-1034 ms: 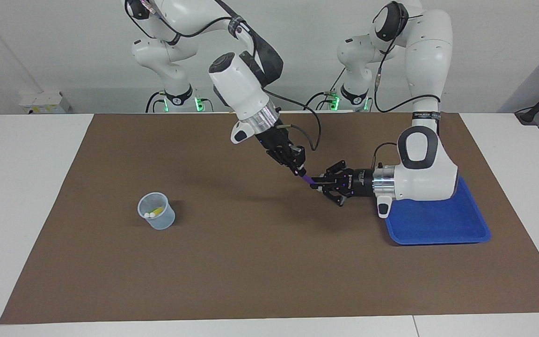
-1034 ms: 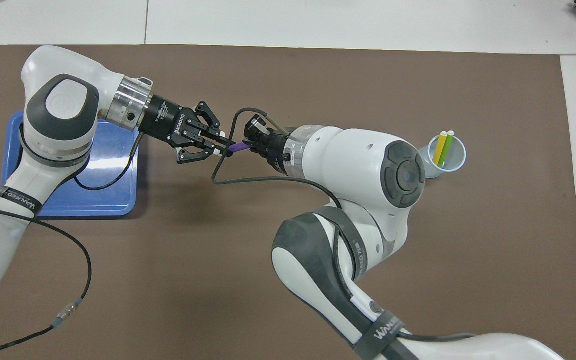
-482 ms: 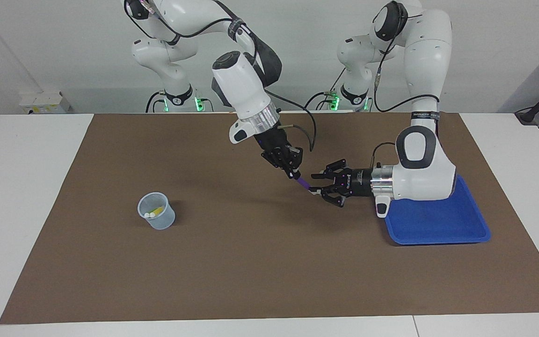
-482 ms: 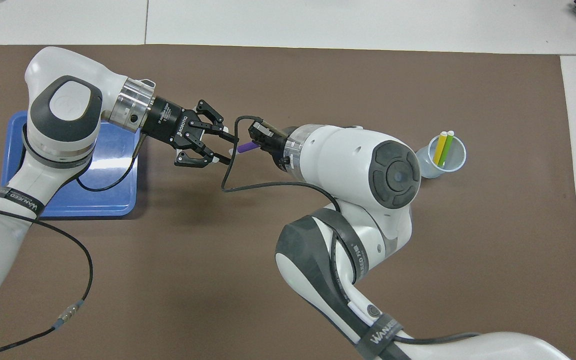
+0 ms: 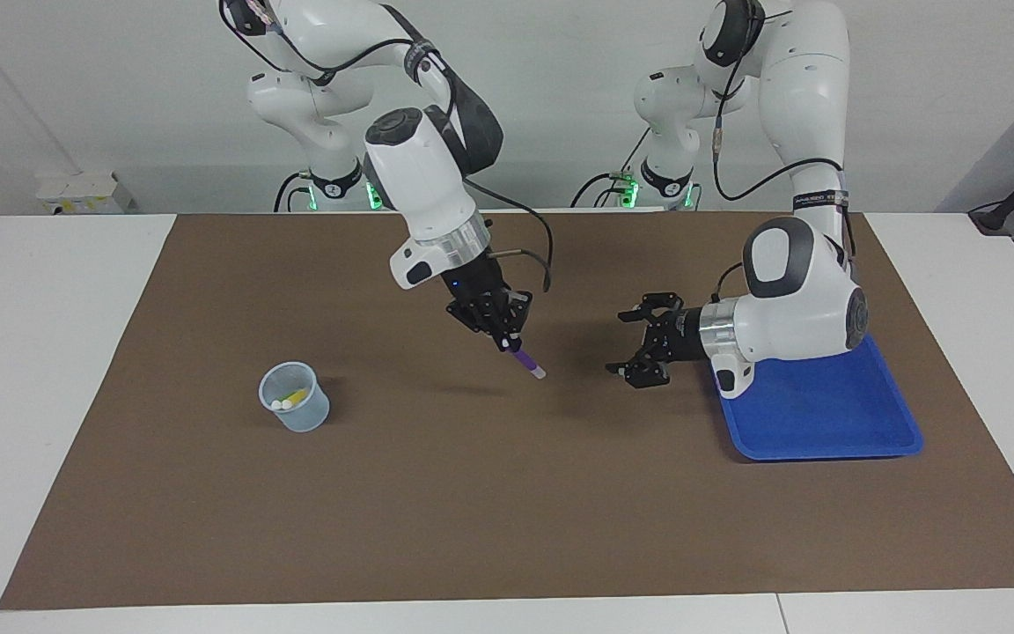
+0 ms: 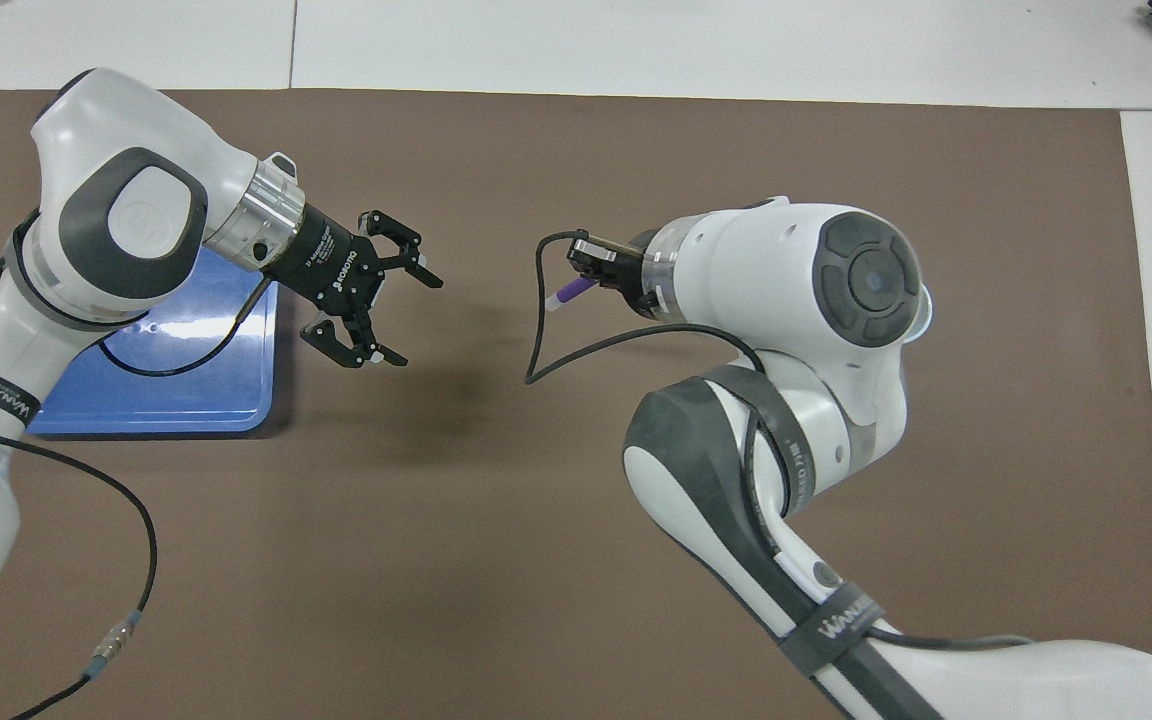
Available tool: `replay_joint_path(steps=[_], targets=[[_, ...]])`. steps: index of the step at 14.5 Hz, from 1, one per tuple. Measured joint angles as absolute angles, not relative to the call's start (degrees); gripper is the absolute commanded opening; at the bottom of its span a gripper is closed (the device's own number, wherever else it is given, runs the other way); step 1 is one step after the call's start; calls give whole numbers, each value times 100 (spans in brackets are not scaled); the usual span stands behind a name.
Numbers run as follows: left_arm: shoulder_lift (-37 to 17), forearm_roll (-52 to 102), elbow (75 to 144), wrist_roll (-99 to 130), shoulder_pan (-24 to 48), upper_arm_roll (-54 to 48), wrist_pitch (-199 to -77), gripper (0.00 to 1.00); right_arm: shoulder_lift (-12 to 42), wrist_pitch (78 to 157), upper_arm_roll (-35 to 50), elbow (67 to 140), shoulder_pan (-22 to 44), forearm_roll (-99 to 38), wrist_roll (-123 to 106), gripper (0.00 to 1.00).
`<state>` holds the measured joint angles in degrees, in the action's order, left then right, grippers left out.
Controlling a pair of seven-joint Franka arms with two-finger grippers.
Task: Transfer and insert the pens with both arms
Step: 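Insert the purple pen into the white cup with the right gripper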
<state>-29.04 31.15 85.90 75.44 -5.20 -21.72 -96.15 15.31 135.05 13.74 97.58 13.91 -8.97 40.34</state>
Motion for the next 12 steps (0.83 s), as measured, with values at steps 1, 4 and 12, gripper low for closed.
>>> replay_joint_path(steps=[1,4,12], targets=[[-2887,2891,8604,7544,-409,-2174,-9614,100,1468,13281,1371,9744,1247,-775,3694,0],[-2882,2188,8623,7549,-17,-2175,-9626,100,1289,12514,1362,9627,859,-351,2674,0],[-1821,1583,8551,7492,-288,-2084,-9648,100,1133,10996,1350,9130,162,477,595,0]])
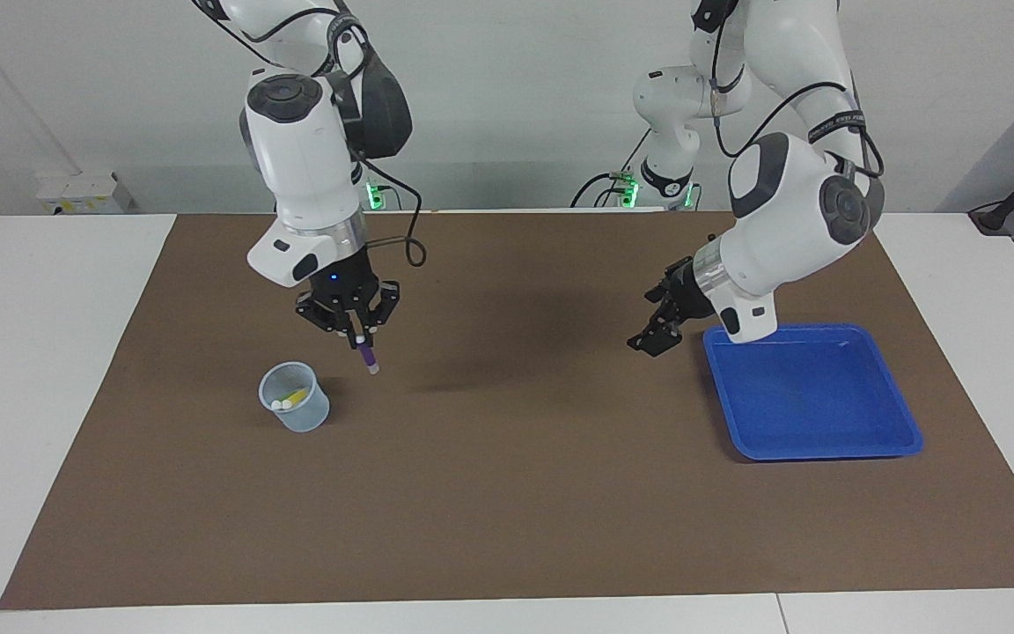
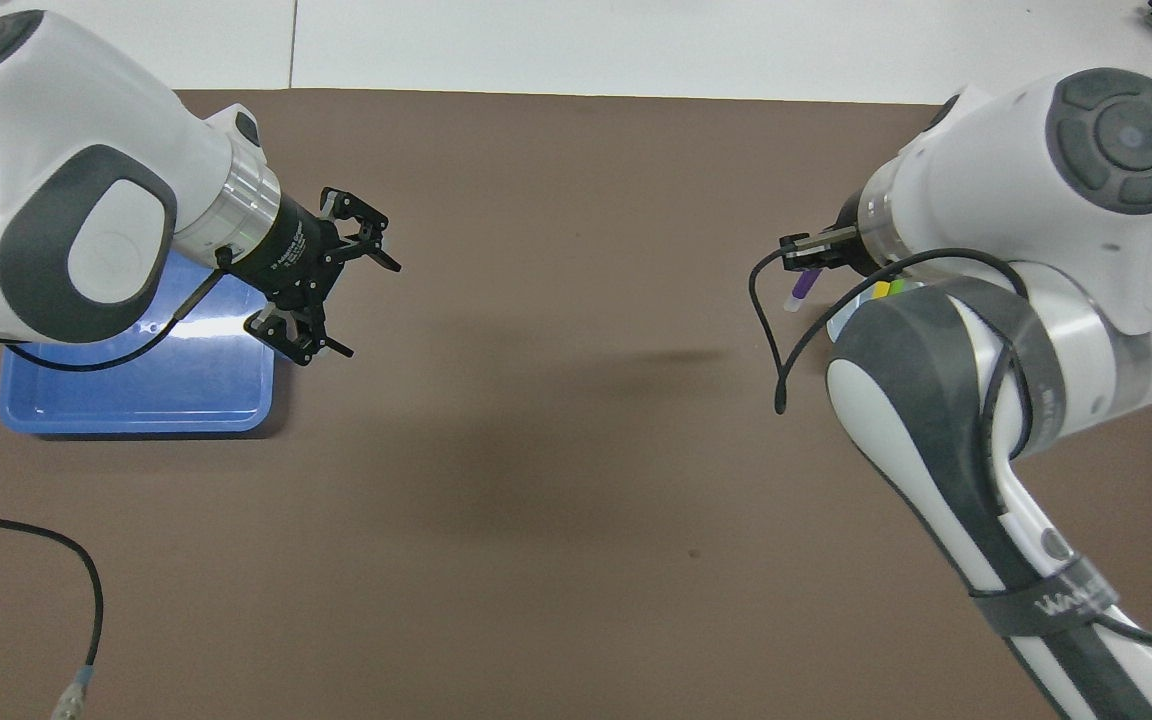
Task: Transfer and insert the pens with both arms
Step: 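Insert the purple pen into the white cup with the right gripper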
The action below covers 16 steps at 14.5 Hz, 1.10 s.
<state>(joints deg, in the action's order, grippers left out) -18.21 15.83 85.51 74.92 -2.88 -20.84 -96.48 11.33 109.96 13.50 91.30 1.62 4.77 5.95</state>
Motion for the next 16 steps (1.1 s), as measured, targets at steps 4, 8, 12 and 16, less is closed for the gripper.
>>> replay_joint_path(steps=[4,8,12,16], targets=[[-1731,450,8547,5346,-447,-2055,-9683,100,1024,10697,1350,9184,-381,482,-375,0],[-1676,197,8537,2148,-1375,-1985,-10021,100,1025,10838,1350,9369,-826,483,-1046,0],[-1674,1,8548,743,-1557,-1985,-10170,100,1012,11163,1382,9593,-845,483,-1084,0],[-1648,-89,8606,730,-1622,-1977,-10178,100,996,11436,1379,9867,-857,483,-1080,0]])
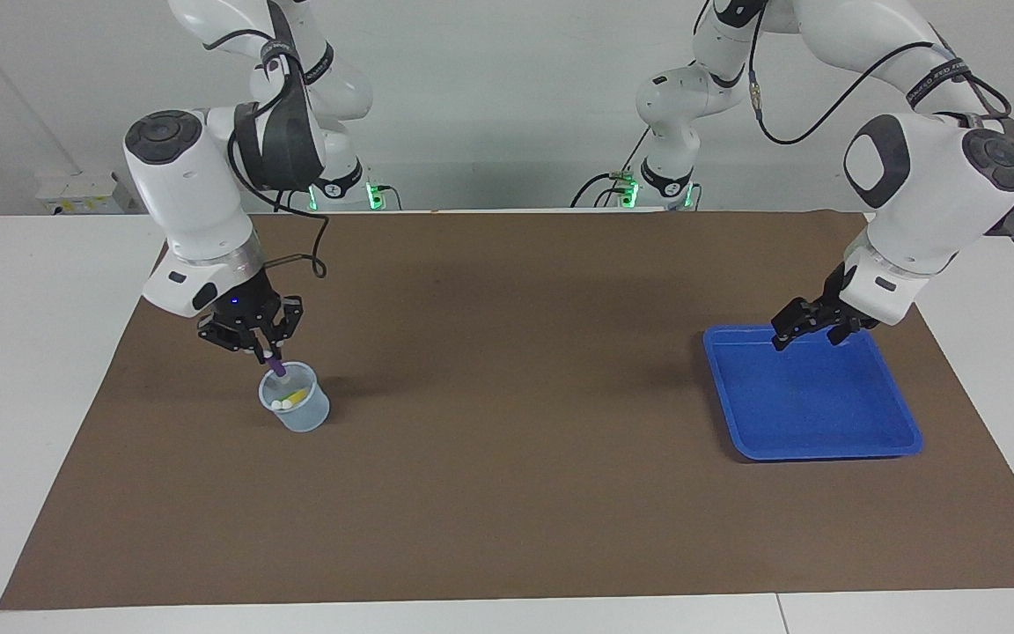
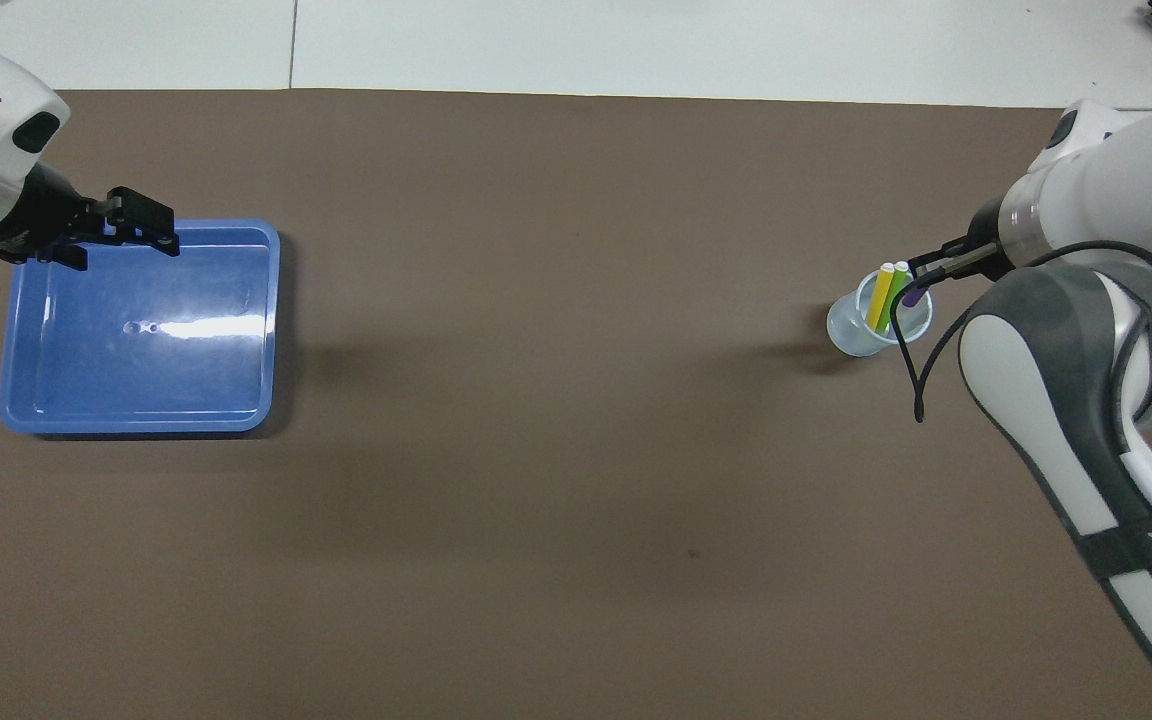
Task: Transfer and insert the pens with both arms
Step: 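Insert the purple pen into the white cup with the right gripper, then open the right gripper and withdraw it from the cup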
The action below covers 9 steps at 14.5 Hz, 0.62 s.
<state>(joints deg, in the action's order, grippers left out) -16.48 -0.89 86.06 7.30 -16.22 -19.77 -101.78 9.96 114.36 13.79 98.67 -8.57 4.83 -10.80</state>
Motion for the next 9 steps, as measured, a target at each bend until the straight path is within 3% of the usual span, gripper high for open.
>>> replay_joint_path(steps=[3,4,5,6,9], targets=[[-1531,-89,8580,664,-1697,-1981,-10188,100,948,11462,1379,9970,-858,483,-1071,0],[-1428,-89,8576,662,-1688,-2015,-10188,100,936,11463,1379,9982,-858,483,-1071,14],[-1291,-89,8574,662,-1672,-2054,-10188,100,929,11463,1379,9989,-858,483,-1071,61],[-1134,-89,8577,662,-1643,-2090,-10185,100,925,11463,1379,9992,-858,482,-1070,100],[-722,-89,8658,667,-1447,-2103,-10113,100,919,11463,1379,10003,-860,482,-1069,100]])
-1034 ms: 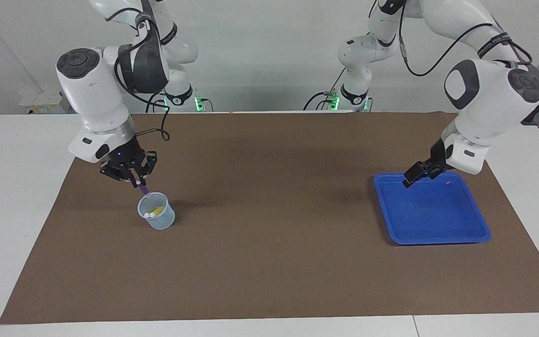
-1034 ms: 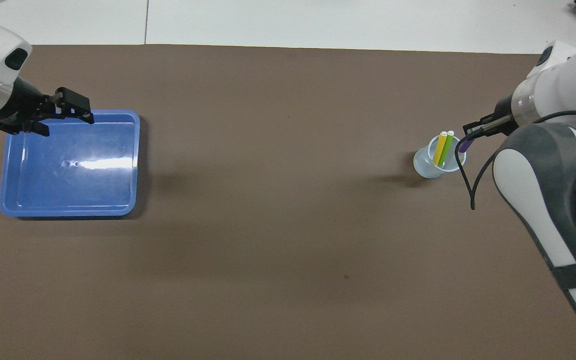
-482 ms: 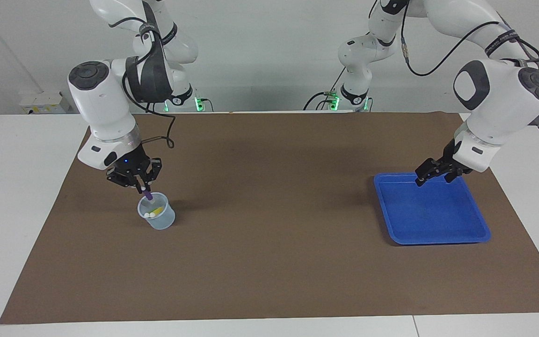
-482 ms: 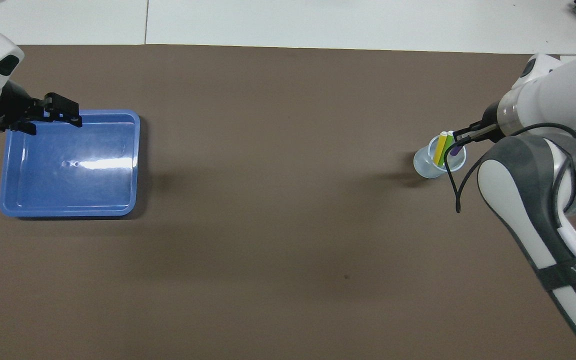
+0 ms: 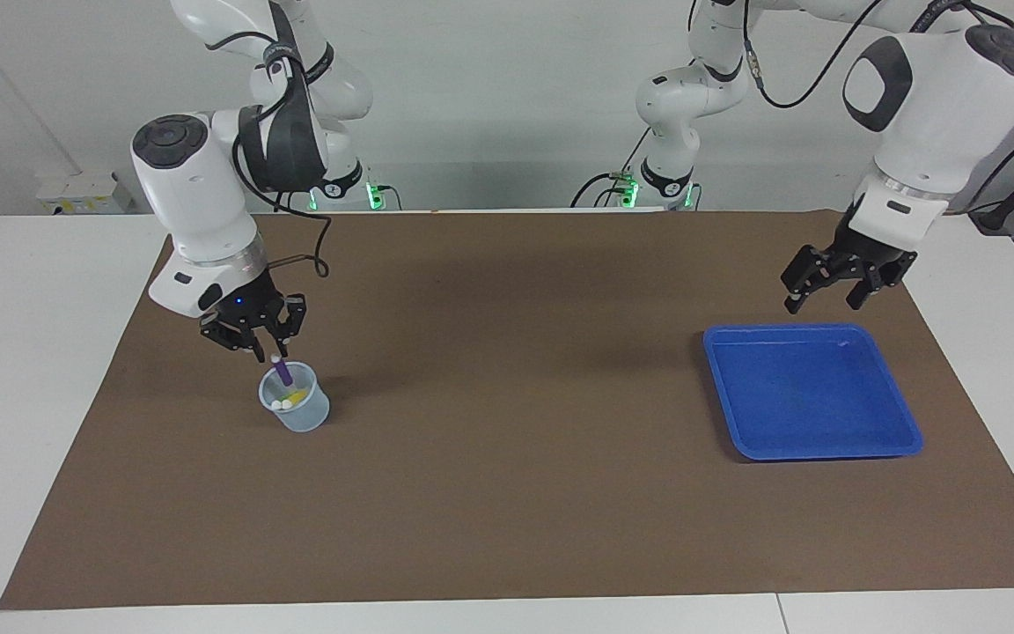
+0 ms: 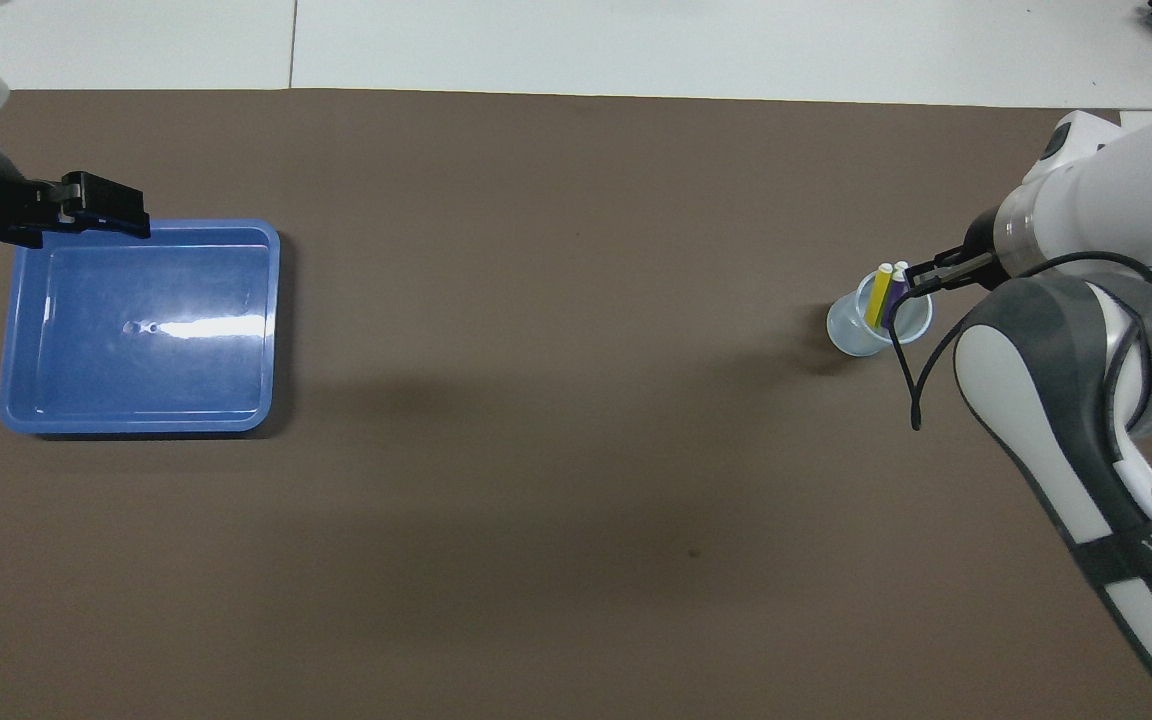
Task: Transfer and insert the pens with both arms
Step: 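Open the right gripper and withdraw it from the cup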
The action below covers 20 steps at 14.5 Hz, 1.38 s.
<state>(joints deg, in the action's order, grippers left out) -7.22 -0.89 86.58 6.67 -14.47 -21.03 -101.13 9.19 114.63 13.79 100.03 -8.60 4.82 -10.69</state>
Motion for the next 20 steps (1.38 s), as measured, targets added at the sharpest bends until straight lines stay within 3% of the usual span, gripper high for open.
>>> replay_joint_path(steps=[10,20], targets=[[-594,-89,8888,665,-1502,-1989,-10035,100,673,11407,1421,9861,-852,481,-771,100],[-584,-89,8888,665,-1469,-1995,-10015,100,387,9808,1428,8920,-866,481,90,100]])
